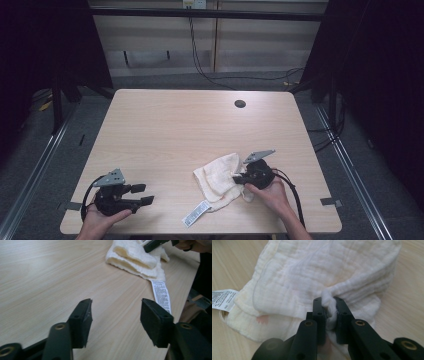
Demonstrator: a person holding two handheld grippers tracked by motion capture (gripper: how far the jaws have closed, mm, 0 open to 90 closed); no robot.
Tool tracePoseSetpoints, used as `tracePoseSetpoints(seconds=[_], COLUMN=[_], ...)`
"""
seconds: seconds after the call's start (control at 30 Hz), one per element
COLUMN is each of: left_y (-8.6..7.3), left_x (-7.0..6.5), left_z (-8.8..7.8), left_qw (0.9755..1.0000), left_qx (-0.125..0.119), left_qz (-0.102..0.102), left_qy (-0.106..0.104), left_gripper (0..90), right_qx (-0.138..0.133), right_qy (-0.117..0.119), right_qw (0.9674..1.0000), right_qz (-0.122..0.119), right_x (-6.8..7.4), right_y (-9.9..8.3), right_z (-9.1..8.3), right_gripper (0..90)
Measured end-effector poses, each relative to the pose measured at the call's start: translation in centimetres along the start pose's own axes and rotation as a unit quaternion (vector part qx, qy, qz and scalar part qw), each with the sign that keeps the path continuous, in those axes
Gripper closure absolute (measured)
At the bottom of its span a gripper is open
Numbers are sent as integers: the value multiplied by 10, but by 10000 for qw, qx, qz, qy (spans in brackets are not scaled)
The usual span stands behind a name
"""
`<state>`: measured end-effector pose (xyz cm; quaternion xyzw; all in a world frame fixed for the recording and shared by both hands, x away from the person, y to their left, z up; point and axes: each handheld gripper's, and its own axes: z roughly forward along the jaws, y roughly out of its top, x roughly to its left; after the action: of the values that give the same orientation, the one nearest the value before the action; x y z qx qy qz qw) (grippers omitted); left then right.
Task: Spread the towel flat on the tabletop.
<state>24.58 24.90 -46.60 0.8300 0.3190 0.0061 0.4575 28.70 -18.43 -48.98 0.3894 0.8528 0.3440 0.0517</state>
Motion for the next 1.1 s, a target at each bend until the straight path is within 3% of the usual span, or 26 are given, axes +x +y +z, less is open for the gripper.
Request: tracePoseSetpoints(seconds=[0.3,0.5,0.63,0.73,0.83,0.97,1.1], left_y=[5,11,20,29,45,64,69], left_x=[-10,-15,-18,-21,-28,-42,-50], left_z=[9,13,21,28,40,64,91], left_qw=[9995,9992,9986,9980,9964,9933,9915], left_qx=[95,10,94,105,151,277,366], left_qz=[248,378,472,554,724,958,950], left_qy=[-181,-111,-195,-276,-414,-589,-809], left_gripper=[555,607,660,706,753,802,780], right_qx=[26,20,65,-114,-317,-567,-773], right_qy=[252,342,335,299,174,83,35], right_qw=[9996,9993,9993,9994,9993,9984,9969], right_qz=[-115,-145,-172,-109,-69,-1,150], right_x=[22,31,33,29,26,23,21], right_y=[8,11,14,16,15,6,-8], right_z=[12,18,20,10,-6,-31,-45], right_gripper=[809,801,729,580,504,466,465])
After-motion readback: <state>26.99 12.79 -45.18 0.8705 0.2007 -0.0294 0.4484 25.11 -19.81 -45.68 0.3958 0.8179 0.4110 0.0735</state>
